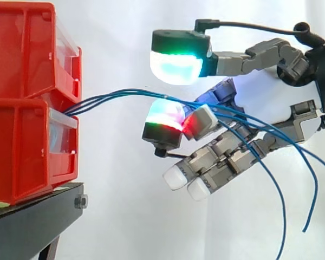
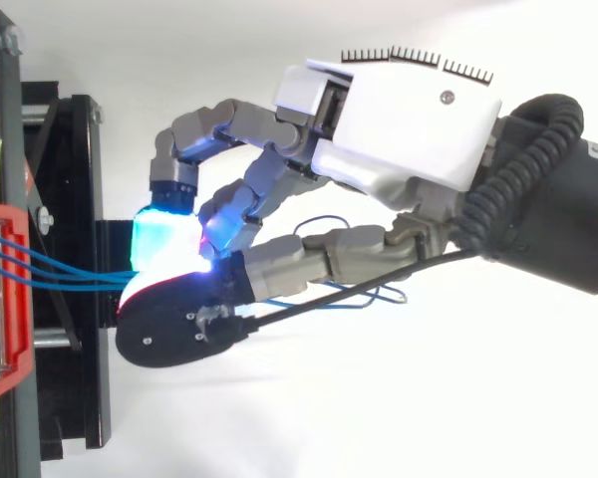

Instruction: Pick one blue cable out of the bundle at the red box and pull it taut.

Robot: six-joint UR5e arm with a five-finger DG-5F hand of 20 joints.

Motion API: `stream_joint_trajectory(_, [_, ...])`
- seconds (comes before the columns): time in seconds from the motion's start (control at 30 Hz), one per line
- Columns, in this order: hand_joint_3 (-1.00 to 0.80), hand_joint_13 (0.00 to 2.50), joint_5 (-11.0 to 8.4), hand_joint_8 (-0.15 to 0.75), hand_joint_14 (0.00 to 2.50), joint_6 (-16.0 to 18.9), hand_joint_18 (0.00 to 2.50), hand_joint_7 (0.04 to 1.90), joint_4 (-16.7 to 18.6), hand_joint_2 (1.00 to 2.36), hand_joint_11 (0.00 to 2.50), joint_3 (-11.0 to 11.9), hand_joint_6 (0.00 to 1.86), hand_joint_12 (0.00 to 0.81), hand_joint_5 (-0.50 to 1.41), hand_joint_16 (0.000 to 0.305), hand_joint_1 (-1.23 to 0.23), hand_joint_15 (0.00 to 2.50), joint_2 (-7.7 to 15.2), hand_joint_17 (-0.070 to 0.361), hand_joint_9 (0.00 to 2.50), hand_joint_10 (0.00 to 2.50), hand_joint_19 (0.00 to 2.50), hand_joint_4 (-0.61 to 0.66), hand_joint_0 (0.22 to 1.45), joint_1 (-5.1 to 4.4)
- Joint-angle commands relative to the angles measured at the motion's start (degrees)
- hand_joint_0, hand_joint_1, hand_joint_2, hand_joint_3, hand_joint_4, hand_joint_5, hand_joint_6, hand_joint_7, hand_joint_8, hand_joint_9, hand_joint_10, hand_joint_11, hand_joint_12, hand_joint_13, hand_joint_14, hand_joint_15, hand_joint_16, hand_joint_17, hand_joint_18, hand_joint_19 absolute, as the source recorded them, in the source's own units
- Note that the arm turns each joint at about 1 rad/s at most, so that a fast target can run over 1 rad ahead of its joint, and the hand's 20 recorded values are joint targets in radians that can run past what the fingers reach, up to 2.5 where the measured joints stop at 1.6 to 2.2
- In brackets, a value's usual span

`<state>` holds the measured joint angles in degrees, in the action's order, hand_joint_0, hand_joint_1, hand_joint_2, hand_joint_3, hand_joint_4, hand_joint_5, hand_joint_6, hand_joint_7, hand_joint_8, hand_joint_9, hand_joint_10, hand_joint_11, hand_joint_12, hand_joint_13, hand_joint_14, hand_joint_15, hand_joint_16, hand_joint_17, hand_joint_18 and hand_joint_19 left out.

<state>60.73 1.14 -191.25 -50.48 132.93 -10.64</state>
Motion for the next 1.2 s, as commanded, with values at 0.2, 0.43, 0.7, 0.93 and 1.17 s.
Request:
stream_joint_trajectory(0.2, [-0.5, 0.67, 0.0, 0.342, 0.01, 0.0, 0.59, 1.3, 0.0, 1.0, 0.98, 0.0, 0.58, 0.462, -0.1, 0.068, -0.69, 0.36, 0.0, 0.152, 0.99, 0.02, 0.38, 0.29, 0.48, 0.0])
stream_joint_trajectory(0.43, [-0.46, 0.65, 0.0, 0.314, 0.01, 0.0, 0.56, 1.26, 0.0, 1.0, 1.04, 0.0, 0.73, 0.441, -0.16, 0.063, -0.81, 0.37, 0.0, 0.142, 0.94, 0.02, 0.36, 0.22, 0.54, 0.0])
stream_joint_trajectory(0.7, [-0.29, 0.65, 0.0, 0.304, 0.01, 0.0, 0.57, 1.25, 0.0, 1.01, 1.06, 0.0, 0.83, 0.429, -0.2, 0.061, -0.86, 0.36, 0.0, 0.137, 0.92, 0.02, 0.34, 0.21, 0.61, 0.0])
stream_joint_trajectory(0.93, [-0.17, 0.66, 0.0, 0.308, 0.01, 0.0, 0.58, 1.31, -0.4, 1.02, 1.08, 0.0, 0.85, 0.431, -0.2, 0.06, -0.84, 0.35, 0.0, 0.135, 0.93, 0.02, 0.33, 0.19, 0.61, -0.09])
stream_joint_trajectory(1.17, [-0.15, 0.67, 0.0, 0.307, 0.01, 0.0, 0.6, 1.31, -0.5, 1.02, 1.1, 0.0, 0.87, 0.428, -0.2, 0.06, -0.82, 0.35, 0.0, 0.134, 0.95, 0.02, 0.34, 0.18, 0.61, 0.0])
